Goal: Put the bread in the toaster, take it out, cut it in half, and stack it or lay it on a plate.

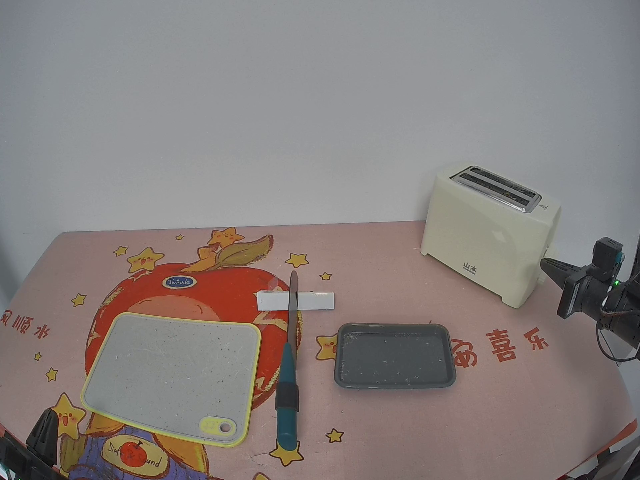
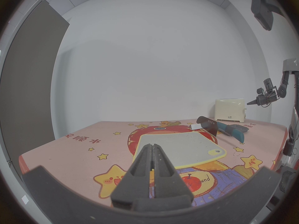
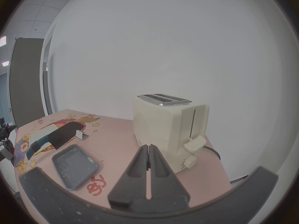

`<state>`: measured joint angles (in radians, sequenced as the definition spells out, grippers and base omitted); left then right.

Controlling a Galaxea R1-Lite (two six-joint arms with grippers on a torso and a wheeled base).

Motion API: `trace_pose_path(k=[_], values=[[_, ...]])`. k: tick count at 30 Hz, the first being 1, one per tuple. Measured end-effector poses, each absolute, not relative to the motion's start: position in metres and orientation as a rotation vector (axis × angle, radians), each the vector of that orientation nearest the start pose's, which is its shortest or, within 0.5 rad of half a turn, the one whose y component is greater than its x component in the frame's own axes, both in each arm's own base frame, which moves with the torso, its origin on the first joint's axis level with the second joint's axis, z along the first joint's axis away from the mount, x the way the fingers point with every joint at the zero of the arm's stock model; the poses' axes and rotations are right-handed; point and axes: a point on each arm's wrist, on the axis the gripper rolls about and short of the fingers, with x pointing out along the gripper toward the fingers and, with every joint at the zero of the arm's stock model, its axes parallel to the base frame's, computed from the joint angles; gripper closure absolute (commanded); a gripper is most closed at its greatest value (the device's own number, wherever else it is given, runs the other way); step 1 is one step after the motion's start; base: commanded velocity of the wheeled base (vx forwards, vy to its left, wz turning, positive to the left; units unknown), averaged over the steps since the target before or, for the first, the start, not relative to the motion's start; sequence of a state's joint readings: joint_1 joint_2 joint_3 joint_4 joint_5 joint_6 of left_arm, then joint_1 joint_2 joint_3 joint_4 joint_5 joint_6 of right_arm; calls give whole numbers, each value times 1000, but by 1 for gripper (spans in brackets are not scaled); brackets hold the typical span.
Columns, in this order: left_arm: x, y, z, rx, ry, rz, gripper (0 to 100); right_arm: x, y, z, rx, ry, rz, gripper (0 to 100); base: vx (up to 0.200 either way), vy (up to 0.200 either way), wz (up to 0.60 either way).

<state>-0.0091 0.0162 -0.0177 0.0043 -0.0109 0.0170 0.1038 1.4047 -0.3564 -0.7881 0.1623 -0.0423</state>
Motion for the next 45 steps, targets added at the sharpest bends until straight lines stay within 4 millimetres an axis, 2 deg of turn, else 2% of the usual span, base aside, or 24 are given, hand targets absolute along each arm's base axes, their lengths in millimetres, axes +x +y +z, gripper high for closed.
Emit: trace_pose_path(k=[45], values=[[-23, 0, 80, 17, 3, -21, 100, 195, 27, 156, -38, 250, 288, 100, 0, 0, 0]])
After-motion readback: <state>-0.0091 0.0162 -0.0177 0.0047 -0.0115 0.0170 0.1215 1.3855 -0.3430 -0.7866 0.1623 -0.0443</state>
